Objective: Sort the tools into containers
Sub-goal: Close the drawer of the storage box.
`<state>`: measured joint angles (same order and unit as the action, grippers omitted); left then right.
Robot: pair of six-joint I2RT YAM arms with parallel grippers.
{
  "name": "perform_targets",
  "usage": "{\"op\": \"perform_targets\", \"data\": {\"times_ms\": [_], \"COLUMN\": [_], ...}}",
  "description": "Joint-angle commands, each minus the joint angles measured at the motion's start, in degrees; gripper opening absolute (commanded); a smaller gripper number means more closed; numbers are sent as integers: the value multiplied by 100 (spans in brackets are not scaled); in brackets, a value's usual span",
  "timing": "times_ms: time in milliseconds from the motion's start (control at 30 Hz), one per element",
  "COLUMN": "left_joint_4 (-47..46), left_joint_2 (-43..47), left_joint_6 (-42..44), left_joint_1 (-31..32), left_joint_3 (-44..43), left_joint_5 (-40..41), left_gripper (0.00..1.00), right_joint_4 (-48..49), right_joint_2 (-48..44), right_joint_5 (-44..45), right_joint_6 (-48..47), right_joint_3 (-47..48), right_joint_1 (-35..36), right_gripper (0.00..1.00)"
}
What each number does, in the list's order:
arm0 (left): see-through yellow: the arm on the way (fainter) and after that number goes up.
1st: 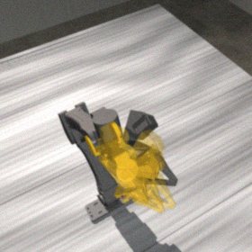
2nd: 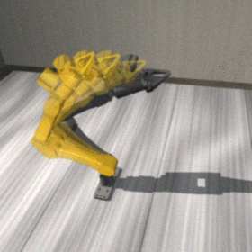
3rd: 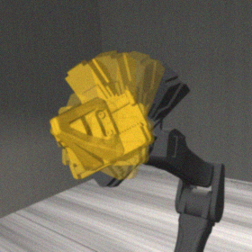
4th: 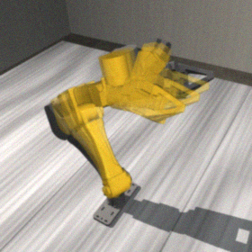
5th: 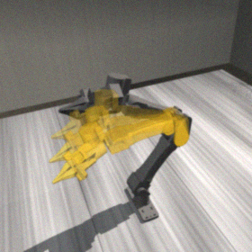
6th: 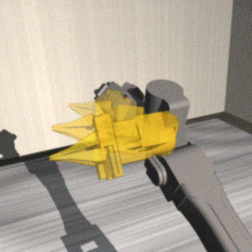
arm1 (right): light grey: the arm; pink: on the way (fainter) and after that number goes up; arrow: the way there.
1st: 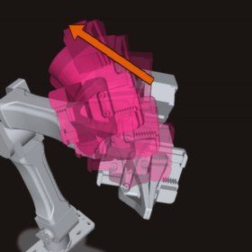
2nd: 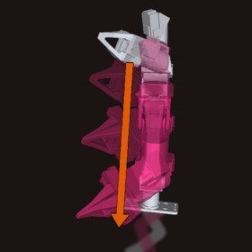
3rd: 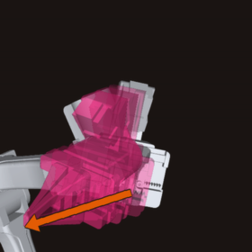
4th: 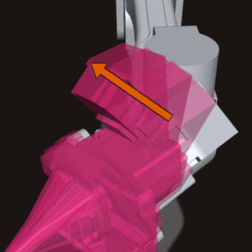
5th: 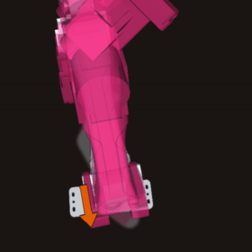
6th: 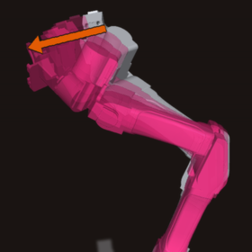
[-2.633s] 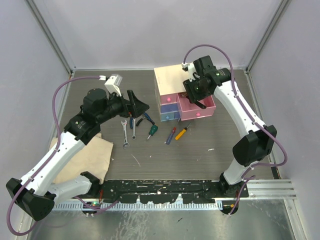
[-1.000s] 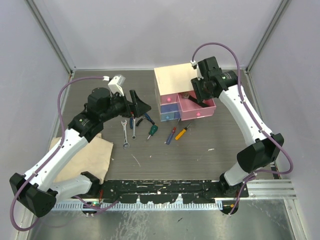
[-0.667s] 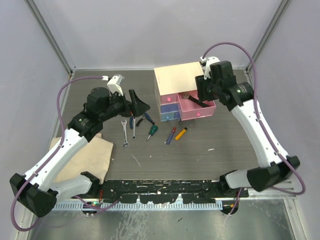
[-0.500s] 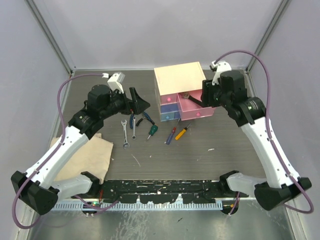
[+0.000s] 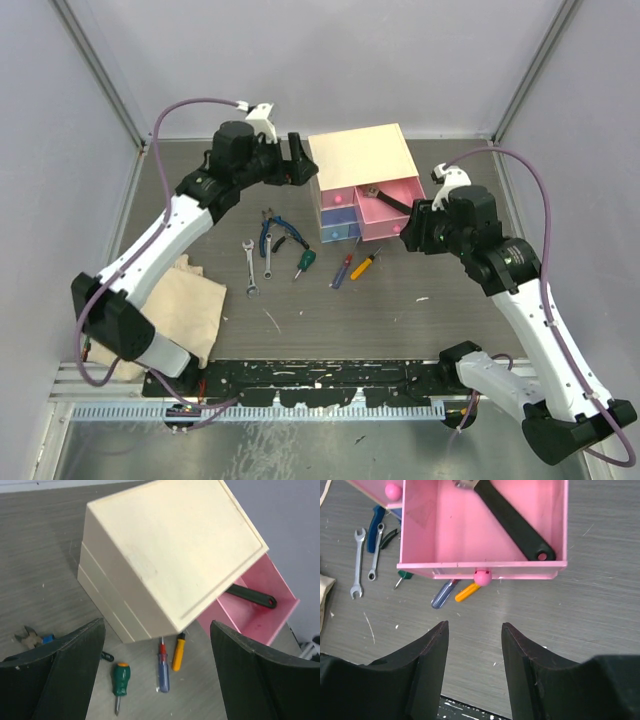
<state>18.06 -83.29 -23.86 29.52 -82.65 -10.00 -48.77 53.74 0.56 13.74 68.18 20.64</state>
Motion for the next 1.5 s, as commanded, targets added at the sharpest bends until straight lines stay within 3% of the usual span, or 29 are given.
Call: {"op": "perform_targets", "data": {"times_ms": [0,400,700,1000,1467], "left_joint_4": [-152,-26,122,3,26], "left_joint_2": [-643,-2818,-3585,-3918,-3950], "left_joint_6": [423,1039,1240,1191,1186], "left_joint_1": [-76,-125,-249,-266,-266], "left_joint_3": [-840,-2963,-3925,-4009,-3564], "left_joint_5": [174,279,296,-1049,-1812], "left_gripper": [87,92,93,89,78], "right_joint_4": [414,1019,993,1149,1985], "right_joint_2": [-162,-5,48,146,707], "right_joint_5": [-538,-616,-504,-390,-258], "right_joint_6": [185,59,81,100,-102], "right_joint_3": [-278,-741,-856,-906,-815], "right_joint_1": [-11,-9,-8,-8,-8], "right_gripper": [52,52,52,51,49]}}
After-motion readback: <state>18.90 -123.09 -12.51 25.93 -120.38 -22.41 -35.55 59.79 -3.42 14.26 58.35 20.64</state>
